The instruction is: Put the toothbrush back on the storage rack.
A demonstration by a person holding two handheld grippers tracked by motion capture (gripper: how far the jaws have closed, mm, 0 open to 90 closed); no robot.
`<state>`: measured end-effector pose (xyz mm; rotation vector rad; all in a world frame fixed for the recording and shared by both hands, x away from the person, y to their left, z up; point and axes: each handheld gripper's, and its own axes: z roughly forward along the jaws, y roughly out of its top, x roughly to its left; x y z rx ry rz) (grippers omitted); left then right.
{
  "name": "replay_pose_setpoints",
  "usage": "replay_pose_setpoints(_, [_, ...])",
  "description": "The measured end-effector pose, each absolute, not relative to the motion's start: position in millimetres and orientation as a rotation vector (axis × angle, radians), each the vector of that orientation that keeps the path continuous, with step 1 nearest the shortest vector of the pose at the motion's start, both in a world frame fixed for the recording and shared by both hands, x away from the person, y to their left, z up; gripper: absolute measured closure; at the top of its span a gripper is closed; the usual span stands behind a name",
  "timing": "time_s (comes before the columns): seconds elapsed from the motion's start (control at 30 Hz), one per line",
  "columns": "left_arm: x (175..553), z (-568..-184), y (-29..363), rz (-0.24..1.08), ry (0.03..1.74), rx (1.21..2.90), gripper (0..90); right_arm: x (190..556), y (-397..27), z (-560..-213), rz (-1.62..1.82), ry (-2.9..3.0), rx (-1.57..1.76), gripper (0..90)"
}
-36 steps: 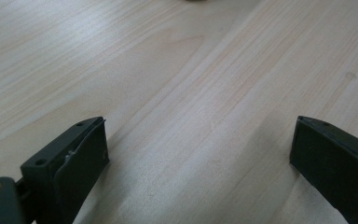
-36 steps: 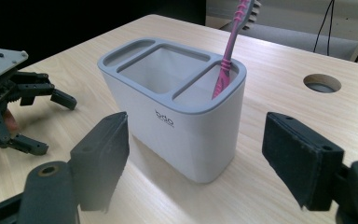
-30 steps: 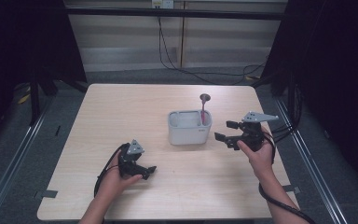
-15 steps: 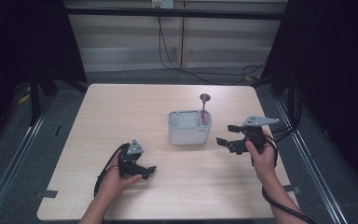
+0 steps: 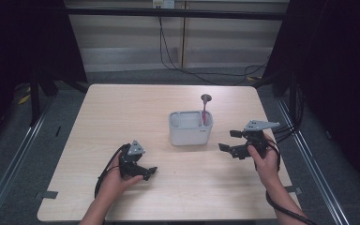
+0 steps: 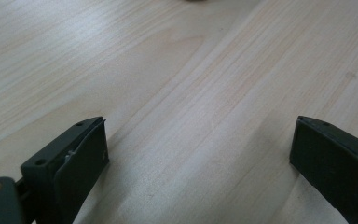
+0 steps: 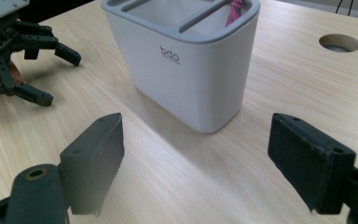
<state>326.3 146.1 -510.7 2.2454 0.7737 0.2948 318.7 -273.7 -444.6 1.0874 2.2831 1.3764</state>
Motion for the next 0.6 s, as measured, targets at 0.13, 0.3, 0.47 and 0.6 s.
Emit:
replay_pose_setpoints(0.13, [326.3,-510.7,146.2,0.295,0.773,2.246,3.8,316.7,-276.4,-448.9,1.367,2.287,1.099,18.1])
replay_pose_setpoints(0.3, [326.3,-510.7,146.1,0.295,0.773,2.246,3.8,314.5,-278.8,-453.3,1.355,2.295,1.101,18.2])
replay_pose_setpoints(0.47, [326.3,-510.7,146.2,0.295,0.773,2.246,3.8,312.6,-281.7,-457.3,1.344,2.304,1.107,18.2])
replay_pose_setpoints(0.6, [326.3,-510.6,146.2,0.295,0.772,2.246,3.8,311.2,-284.1,-460.9,1.336,2.312,1.114,18.2])
